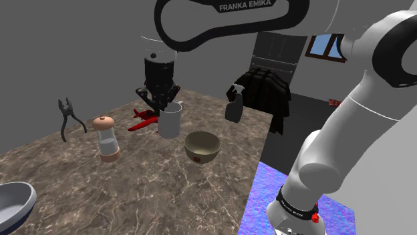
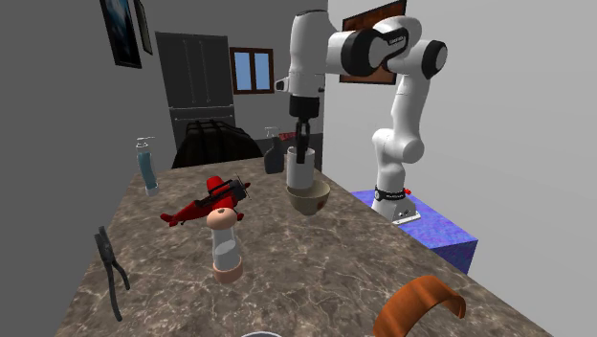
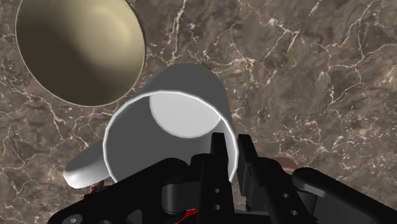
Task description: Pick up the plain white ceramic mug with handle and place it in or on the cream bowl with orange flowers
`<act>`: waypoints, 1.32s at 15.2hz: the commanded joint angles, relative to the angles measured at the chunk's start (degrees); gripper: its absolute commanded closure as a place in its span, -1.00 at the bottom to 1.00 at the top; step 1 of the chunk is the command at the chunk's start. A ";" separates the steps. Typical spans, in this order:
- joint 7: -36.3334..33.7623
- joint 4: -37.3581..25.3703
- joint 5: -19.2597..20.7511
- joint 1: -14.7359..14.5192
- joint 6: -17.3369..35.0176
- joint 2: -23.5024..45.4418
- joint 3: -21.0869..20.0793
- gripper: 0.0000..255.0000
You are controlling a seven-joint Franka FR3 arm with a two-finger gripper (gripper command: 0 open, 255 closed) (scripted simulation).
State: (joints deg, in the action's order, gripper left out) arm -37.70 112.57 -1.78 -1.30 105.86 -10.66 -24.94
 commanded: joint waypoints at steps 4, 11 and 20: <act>7.39 5.77 -2.46 1.40 -2.36 -8.53 4.90 1.00; 16.89 11.29 -2.44 3.24 -6.20 -17.75 12.42 1.00; 17.58 18.08 -2.64 3.16 -0.46 -18.77 12.65 1.00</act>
State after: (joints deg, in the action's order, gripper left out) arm -20.14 129.73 -4.36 1.89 104.58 -29.29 -12.25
